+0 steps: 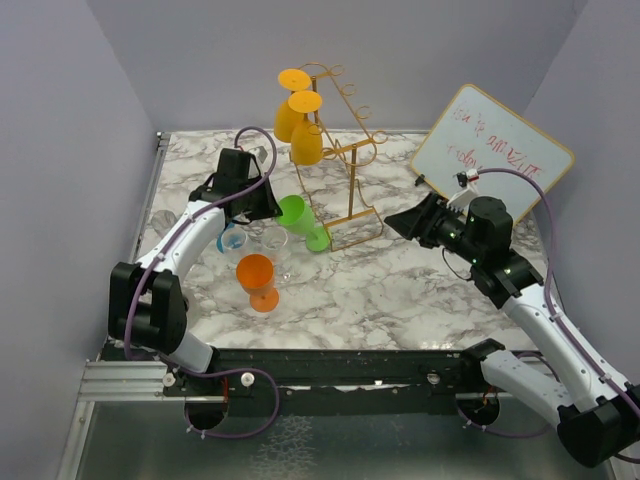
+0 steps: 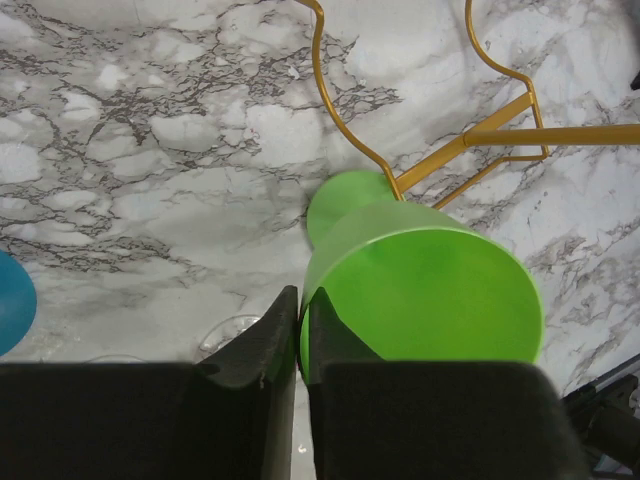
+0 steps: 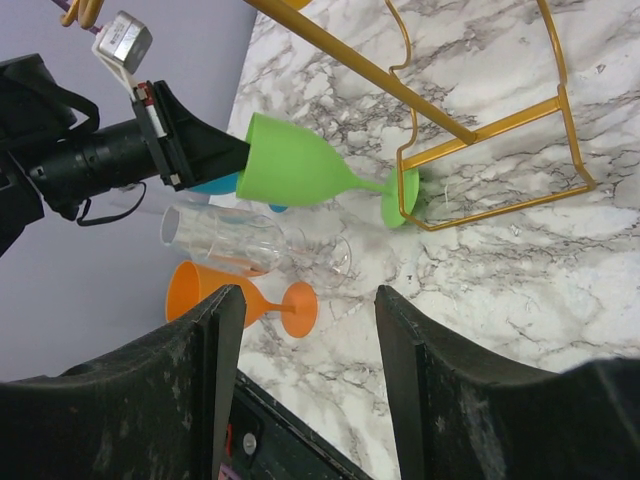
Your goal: Place the wine glass upside down on the wine glass rack
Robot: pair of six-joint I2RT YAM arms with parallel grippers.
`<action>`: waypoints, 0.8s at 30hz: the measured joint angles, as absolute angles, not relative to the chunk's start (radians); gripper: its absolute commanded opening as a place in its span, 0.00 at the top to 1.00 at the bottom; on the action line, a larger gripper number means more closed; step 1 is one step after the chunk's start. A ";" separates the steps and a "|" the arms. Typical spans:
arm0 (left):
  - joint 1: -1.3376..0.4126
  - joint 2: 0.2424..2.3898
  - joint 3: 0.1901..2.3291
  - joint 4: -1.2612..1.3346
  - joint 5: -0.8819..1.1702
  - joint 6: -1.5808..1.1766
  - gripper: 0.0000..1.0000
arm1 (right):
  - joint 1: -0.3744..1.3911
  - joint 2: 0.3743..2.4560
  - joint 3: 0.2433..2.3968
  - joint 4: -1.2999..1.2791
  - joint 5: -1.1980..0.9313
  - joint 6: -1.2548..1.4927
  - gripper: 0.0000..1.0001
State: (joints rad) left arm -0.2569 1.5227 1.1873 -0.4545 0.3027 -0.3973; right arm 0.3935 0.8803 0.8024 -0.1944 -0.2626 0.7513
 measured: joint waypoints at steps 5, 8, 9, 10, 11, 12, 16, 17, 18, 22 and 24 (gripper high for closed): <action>-0.258 1.530 1.192 -0.466 0.279 -0.370 1.00 | 0.393 0.884 0.802 -0.183 -0.266 0.751 0.41; -0.260 1.531 1.211 -0.481 0.268 -0.348 1.00 | 0.393 0.884 0.802 -0.179 -0.268 0.752 0.41; -0.262 1.531 1.222 -0.488 0.257 -0.339 1.00 | 0.393 0.884 0.803 -0.179 -0.268 0.752 0.41; -0.264 1.530 1.233 -0.495 0.244 -0.332 1.00 | 0.393 0.884 0.803 -0.179 -0.268 0.752 0.41; -0.264 1.527 1.242 -0.500 0.233 -0.327 1.00 | 0.393 0.884 0.803 -0.179 -0.268 0.752 0.41; -0.264 1.518 1.254 -0.517 0.198 -0.313 1.00 | 0.393 0.884 0.803 -0.179 -0.268 0.752 0.41; -0.264 1.461 1.289 -0.543 0.141 -0.295 1.00 | 0.393 0.884 0.803 -0.179 -0.270 0.756 0.37; -0.264 1.441 1.301 -0.554 0.128 -0.289 1.00 | 0.393 0.884 0.803 -0.179 -0.275 0.755 0.35; -0.264 1.415 1.331 -0.579 0.113 -0.276 1.00 | 0.393 0.884 0.804 -0.179 -0.281 0.755 0.34; -0.264 1.340 1.459 -0.633 0.075 -0.238 1.00 | 0.393 0.883 0.810 -0.168 -0.299 0.760 0.31; -0.264 1.293 1.531 -0.645 0.060 -0.220 1.00 | 0.393 0.878 0.810 -0.156 -0.302 0.763 0.26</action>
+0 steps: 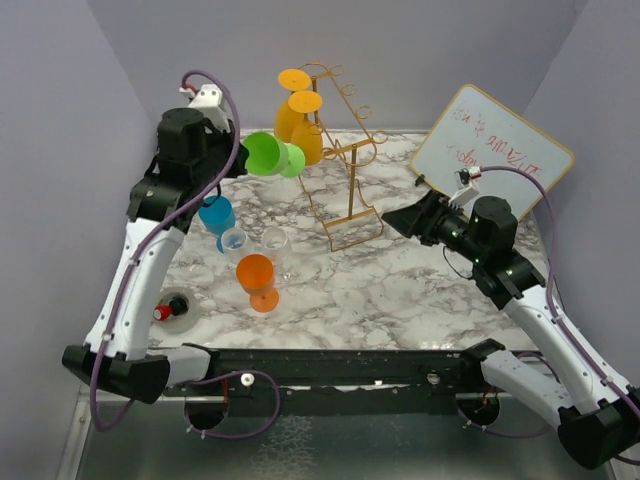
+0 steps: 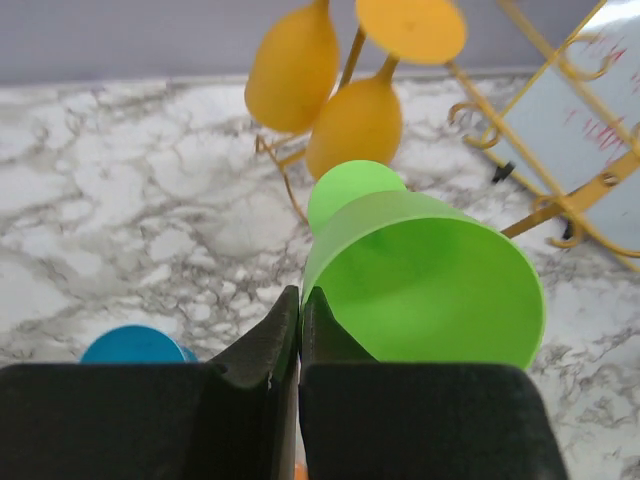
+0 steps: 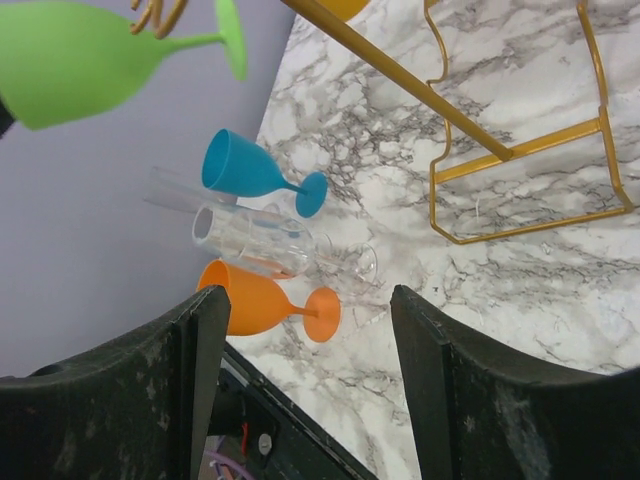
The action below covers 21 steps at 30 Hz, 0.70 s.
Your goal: Place the wine glass upside down on the wine glass rack
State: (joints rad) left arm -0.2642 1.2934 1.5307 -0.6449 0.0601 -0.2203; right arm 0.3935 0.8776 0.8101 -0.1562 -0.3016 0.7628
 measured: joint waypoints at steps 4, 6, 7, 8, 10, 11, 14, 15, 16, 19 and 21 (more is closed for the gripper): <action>-0.264 1.201 1.636 -0.652 0.064 -0.212 1.00 | 0.393 0.854 0.810 -0.108 -0.316 0.784 0.20; -0.264 1.163 1.673 -0.653 0.081 -0.219 1.00 | 0.393 0.842 0.809 -0.059 -0.337 0.800 0.18; -0.264 1.148 1.691 -0.653 0.095 -0.225 1.00 | 0.393 0.838 0.807 -0.030 -0.350 0.810 0.18; -0.264 1.137 1.710 -0.655 0.112 -0.237 1.00 | 0.393 0.836 0.806 -0.001 -0.363 0.820 0.18; -0.264 1.128 1.746 -0.656 0.149 -0.265 1.00 | 0.393 0.835 0.804 0.052 -0.390 0.844 0.18; -0.264 1.127 1.758 -0.655 0.163 -0.274 1.00 | 0.393 0.836 0.804 0.074 -0.403 0.857 0.18; -0.264 1.115 1.788 -0.641 0.245 -0.325 1.00 | 0.393 0.836 0.803 0.134 -0.436 0.891 0.17; -0.264 1.111 1.792 -0.633 0.269 -0.339 1.00 | 0.393 0.836 0.803 0.154 -0.444 0.901 0.16; -0.264 1.108 1.793 -0.624 0.294 -0.354 1.00 | 0.393 0.836 0.802 0.173 -0.453 0.910 0.16; -0.264 1.103 1.789 -0.567 0.401 -0.422 1.00 | 0.393 0.835 0.794 0.243 -0.473 0.947 0.14; -0.264 1.098 1.749 -0.481 0.475 -0.492 1.00 | 0.393 0.833 0.777 0.300 -0.479 0.981 0.14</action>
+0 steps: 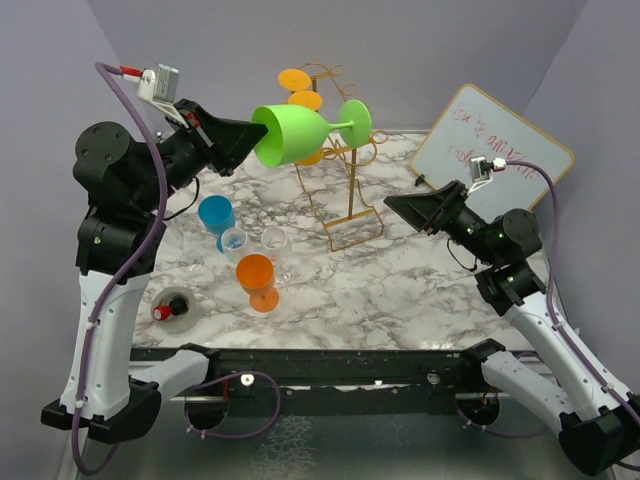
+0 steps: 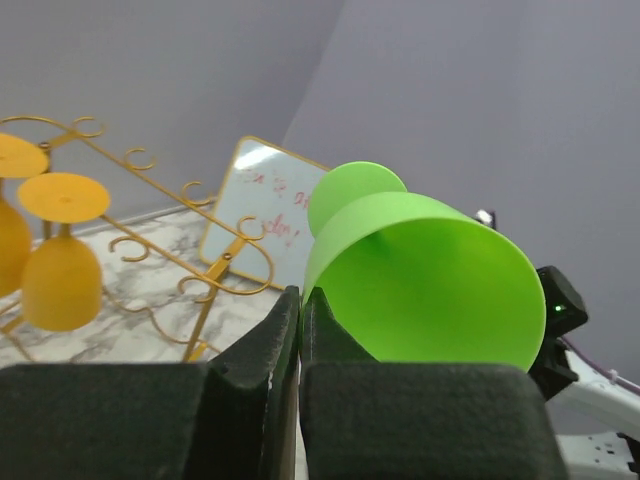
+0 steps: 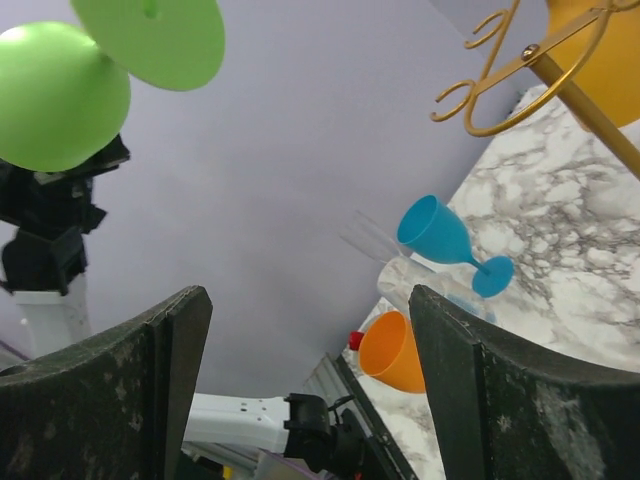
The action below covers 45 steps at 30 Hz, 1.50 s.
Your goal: Place the wine glass upside down on the wine glass rack
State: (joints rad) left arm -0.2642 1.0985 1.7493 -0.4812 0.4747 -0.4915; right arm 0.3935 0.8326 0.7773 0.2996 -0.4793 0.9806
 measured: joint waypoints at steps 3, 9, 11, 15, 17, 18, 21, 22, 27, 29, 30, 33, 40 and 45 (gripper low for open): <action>-0.268 1.095 1.657 -0.346 0.562 -0.597 1.00 | 0.393 0.823 0.727 0.391 -0.480 1.052 0.13; -0.381 1.142 1.526 -0.163 0.577 -0.728 1.00 | 0.393 0.812 0.651 0.484 -0.477 1.155 0.11; -0.444 1.161 1.509 -0.130 0.559 -0.740 1.00 | 0.393 0.811 0.651 0.510 -0.476 1.176 0.11; -0.551 1.180 1.436 -0.021 0.516 -0.748 1.00 | 0.393 0.787 0.629 0.582 -0.448 1.217 0.10; -0.575 1.174 1.372 0.051 0.489 -0.749 1.00 | 0.393 0.767 0.603 0.628 -0.418 1.245 0.10; -0.588 1.171 1.332 0.101 0.473 -0.745 1.00 | 0.393 0.759 0.590 0.648 -0.402 1.259 0.10; -0.630 1.169 1.237 0.196 0.397 -0.704 1.00 | 0.393 0.754 0.569 0.702 -0.366 1.291 0.10; -0.645 1.169 1.219 0.216 0.375 -0.690 1.00 | 0.393 0.754 0.563 0.723 -0.351 1.306 0.10; -0.729 1.169 1.167 0.339 0.282 -0.594 1.00 | 0.393 0.758 0.548 0.807 -0.293 1.364 0.13; -0.754 1.168 1.152 0.391 0.258 -0.562 1.00 | 0.393 0.758 0.548 0.821 -0.266 1.384 0.15; -0.764 1.167 1.143 0.416 0.250 -0.553 1.00 | 0.393 0.756 0.549 0.820 -0.249 1.399 0.16; -0.794 1.163 1.108 0.483 0.223 -0.510 1.00 | 0.393 0.749 0.550 0.804 -0.199 1.439 0.17; -0.834 1.163 1.052 0.584 0.181 -0.417 1.00 | 0.393 0.741 0.568 0.774 -0.114 1.492 0.30; -0.847 1.163 1.028 0.635 0.170 -0.365 1.00 | 0.393 0.751 0.604 0.764 -0.095 1.512 0.46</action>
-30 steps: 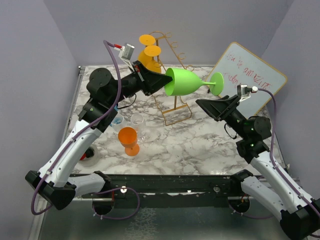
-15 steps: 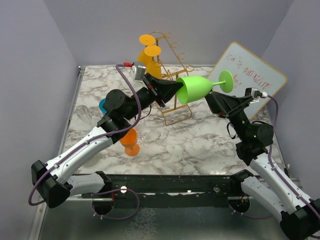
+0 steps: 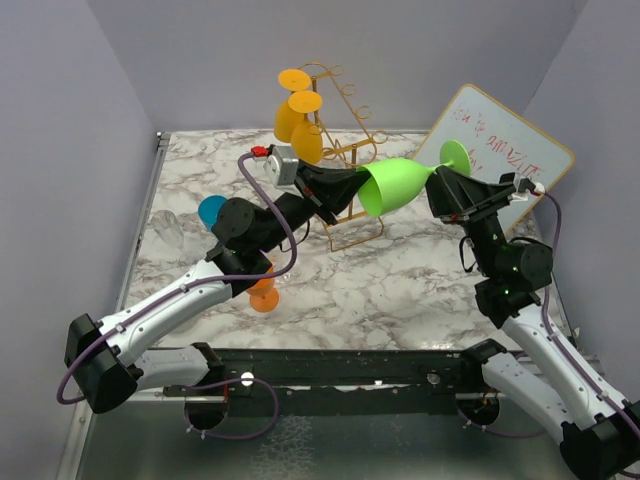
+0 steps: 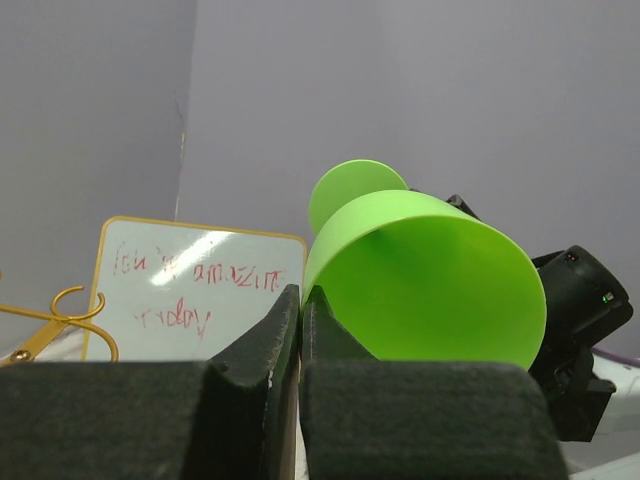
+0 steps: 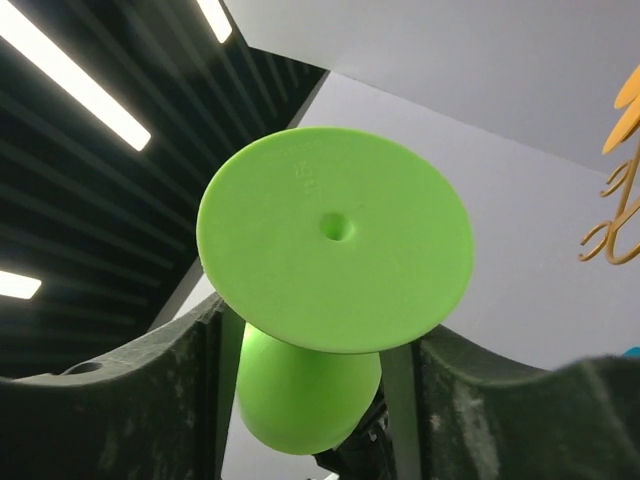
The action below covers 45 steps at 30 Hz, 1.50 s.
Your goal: Place the wine glass upside down on the wine glass rack
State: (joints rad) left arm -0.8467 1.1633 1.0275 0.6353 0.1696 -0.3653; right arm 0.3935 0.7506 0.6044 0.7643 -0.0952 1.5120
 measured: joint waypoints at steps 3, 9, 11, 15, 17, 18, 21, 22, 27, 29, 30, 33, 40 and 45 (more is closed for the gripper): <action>-0.854 1.163 1.012 0.667 0.170 -0.325 1.00 | 0.393 0.769 0.618 0.766 -0.094 1.525 0.53; -0.860 1.171 0.996 0.711 0.170 -0.258 1.00 | 0.393 0.821 0.637 0.771 -0.096 1.546 0.69; -0.860 1.178 0.995 0.717 0.169 -0.236 1.00 | 0.393 0.827 0.638 0.776 -0.096 1.548 0.74; -0.860 1.188 0.987 0.734 0.166 -0.206 1.00 | 0.393 0.829 0.638 0.777 -0.097 1.538 0.92; -0.860 1.188 0.982 0.744 0.166 -0.197 0.93 | 0.392 0.830 0.643 0.778 -0.098 1.529 0.99; -0.860 1.188 0.981 0.748 0.165 -0.196 0.86 | 0.391 0.832 0.648 0.778 -0.098 1.524 0.99; -0.860 1.188 0.972 0.759 0.164 -0.199 0.69 | 0.391 0.840 0.662 0.785 -0.111 1.505 0.99; -0.860 1.188 0.963 0.760 0.164 -0.200 0.64 | 0.392 0.841 0.664 0.786 -0.119 1.498 0.99; -0.864 1.169 0.897 0.758 0.154 -0.226 0.45 | 0.393 0.837 0.664 0.785 -0.139 1.436 0.99; -0.864 1.137 0.855 0.753 0.142 -0.242 0.36 | 0.393 0.826 0.664 0.768 -0.140 1.406 0.99; -0.864 1.121 0.838 0.751 0.139 -0.248 0.33 | 0.393 0.815 0.665 0.754 -0.141 1.381 0.99; -0.864 1.047 0.786 0.733 0.124 -0.269 0.21 | 0.393 0.785 0.667 0.712 -0.143 1.319 0.99; -0.864 0.860 0.728 0.645 0.078 -0.287 0.02 | 0.393 0.724 0.696 0.567 -0.162 1.151 0.99; -0.864 0.772 0.742 0.519 0.059 -0.279 0.01 | 0.393 0.712 0.739 0.456 -0.211 1.004 0.99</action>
State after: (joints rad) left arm -0.8642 0.7719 0.7422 0.5190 0.0586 -0.2794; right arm 0.3935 0.7116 0.7391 0.4557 -0.2111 1.0042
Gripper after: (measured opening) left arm 0.986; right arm 0.052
